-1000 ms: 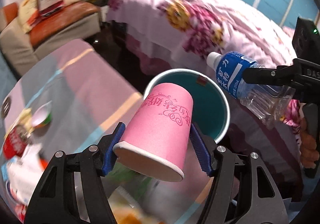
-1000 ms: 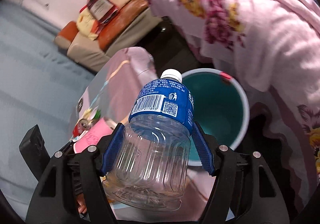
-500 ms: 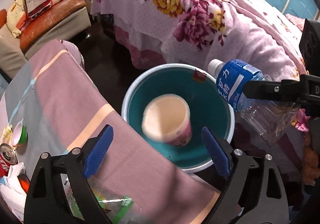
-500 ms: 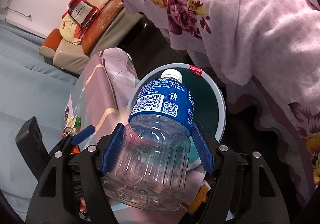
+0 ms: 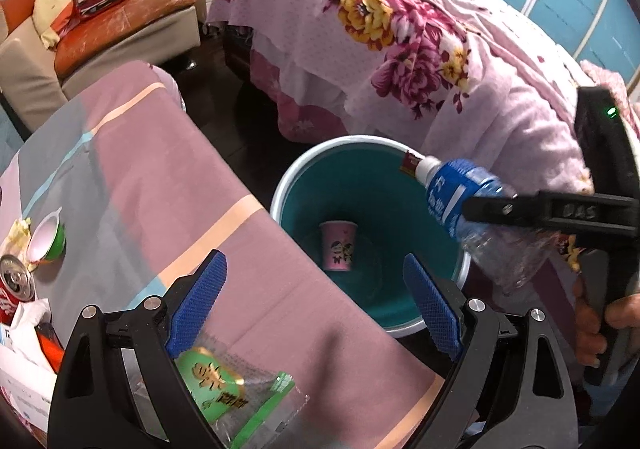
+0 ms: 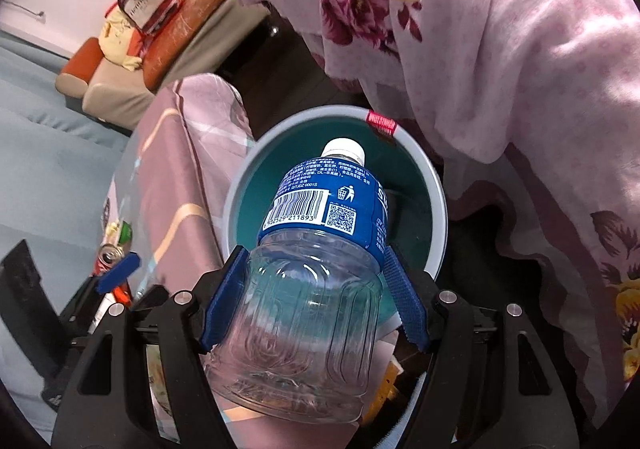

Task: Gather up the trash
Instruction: 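Carry the pink cup and bottle over the teal bin and release both, then grasp the orange cake bag with the left tool while the right tool grasps the green snack packet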

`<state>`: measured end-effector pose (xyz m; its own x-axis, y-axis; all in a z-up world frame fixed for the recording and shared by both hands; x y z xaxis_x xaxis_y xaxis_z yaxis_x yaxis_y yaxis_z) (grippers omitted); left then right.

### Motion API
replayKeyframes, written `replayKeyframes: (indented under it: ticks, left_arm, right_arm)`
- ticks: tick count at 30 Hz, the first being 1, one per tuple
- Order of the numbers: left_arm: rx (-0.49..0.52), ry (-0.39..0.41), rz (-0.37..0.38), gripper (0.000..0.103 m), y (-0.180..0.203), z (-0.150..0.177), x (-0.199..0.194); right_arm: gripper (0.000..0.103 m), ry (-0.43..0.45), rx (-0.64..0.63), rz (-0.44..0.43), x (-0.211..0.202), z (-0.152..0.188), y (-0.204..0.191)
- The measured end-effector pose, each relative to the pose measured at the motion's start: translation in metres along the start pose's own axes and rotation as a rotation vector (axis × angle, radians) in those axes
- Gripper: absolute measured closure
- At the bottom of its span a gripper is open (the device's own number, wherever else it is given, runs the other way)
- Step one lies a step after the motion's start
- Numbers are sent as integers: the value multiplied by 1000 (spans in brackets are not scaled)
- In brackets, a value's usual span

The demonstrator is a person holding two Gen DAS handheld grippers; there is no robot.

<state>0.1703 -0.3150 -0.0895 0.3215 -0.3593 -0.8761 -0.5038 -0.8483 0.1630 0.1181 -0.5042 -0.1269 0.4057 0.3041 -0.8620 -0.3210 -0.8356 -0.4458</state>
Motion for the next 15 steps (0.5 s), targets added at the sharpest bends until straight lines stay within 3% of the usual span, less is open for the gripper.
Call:
replayKeyframes:
  ticks: [5, 15]
  left_arm:
    - [-18, 9, 19, 13, -6, 4, -10]
    - [-44, 43, 17, 13, -28, 21, -40]
  right_arm:
    - [33, -38, 12, 21, 10, 5, -2]
    - [27, 15, -16, 53, -13, 12, -22]
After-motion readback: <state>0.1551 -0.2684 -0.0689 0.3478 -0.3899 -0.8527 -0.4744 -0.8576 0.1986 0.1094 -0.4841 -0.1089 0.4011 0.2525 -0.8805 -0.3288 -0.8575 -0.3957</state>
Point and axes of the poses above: each gripper's, at about its wrist camera, not at the fingertips, and x roughly the way its jaws point, y to its right, z to its underside, the point moved 5 cm from there along x, roughly the way its jaws point, and after that the axes turned 5 degrees about -x, right-handed, at the moved point
